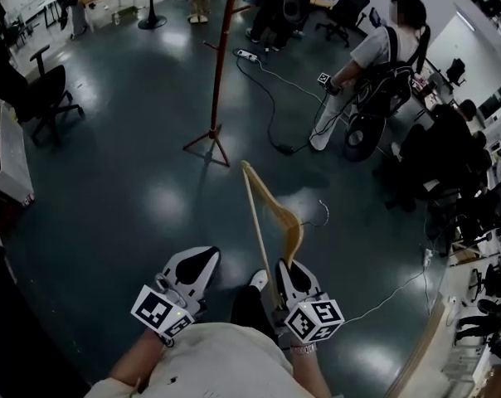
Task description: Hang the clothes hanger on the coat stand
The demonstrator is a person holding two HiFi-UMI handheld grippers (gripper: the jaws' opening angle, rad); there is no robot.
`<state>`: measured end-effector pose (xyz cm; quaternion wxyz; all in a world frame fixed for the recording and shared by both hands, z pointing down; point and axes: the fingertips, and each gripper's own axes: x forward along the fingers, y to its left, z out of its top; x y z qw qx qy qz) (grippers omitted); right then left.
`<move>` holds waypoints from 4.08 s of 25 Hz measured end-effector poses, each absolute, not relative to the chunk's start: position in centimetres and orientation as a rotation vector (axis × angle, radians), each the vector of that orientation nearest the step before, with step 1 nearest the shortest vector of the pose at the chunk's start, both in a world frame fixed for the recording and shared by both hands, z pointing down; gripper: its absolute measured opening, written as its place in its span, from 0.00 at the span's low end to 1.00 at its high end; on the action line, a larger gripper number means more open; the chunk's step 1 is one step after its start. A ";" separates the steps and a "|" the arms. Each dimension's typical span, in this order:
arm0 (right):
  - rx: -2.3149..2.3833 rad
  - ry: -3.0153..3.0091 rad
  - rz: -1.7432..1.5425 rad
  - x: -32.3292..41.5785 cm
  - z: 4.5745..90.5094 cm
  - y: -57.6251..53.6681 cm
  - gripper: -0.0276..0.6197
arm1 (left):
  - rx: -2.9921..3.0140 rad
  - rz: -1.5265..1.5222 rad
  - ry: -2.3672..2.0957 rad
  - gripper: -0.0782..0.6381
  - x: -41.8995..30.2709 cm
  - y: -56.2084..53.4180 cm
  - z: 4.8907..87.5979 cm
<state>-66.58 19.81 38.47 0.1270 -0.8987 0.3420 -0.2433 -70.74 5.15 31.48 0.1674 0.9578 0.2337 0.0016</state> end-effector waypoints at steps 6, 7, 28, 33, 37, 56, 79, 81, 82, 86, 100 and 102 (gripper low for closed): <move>-2.574 1.127 -0.752 -56.3 40.0 26.1 0.15 | 2.769 -0.022 0.489 0.13 -61.4 10.6 31.2; -2.561 1.148 -0.760 -54.5 39.9 27.0 0.15 | 2.762 -0.026 0.446 0.13 -59.9 11.4 31.1; -2.527 1.243 -0.798 -34.3 40.9 34.5 0.15 | 2.739 -0.024 0.373 0.13 -37.8 19.4 33.3; -2.543 1.208 -0.837 -27.1 40.5 32.8 0.15 | 2.733 -0.096 0.458 0.13 -29.1 19.1 31.7; -2.560 1.267 -0.841 -21.3 40.4 29.5 0.15 | 2.723 -0.087 0.475 0.13 -23.0 17.1 32.2; -2.500 1.512 -0.840 -1.9 40.5 18.6 0.15 | 2.815 0.000 0.282 0.13 -8.6 7.6 32.3; -2.211 2.384 -0.829 24.9 45.8 0.0 0.15 | 2.784 -0.149 -0.781 0.13 7.1 -3.0 33.1; -2.221 2.450 -0.807 26.1 46.7 -1.6 0.15 | 2.784 -0.151 -0.834 0.13 7.4 -3.4 33.1; -2.222 2.478 -0.810 26.6 47.3 -2.4 0.15 | 2.783 -0.151 -0.859 0.13 7.5 -3.6 33.0; -2.208 2.576 -0.850 28.0 50.6 -5.3 0.15 | 2.749 -0.145 -0.969 0.13 7.3 -4.5 33.0; -2.062 2.862 -0.892 27.4 58.0 -15.2 0.15 | 2.616 -0.138 -1.130 0.13 7.4 -7.2 34.7; -2.031 2.887 -0.909 27.1 59.1 -16.4 0.15 | 2.612 -0.108 -1.139 0.13 7.3 -7.1 35.4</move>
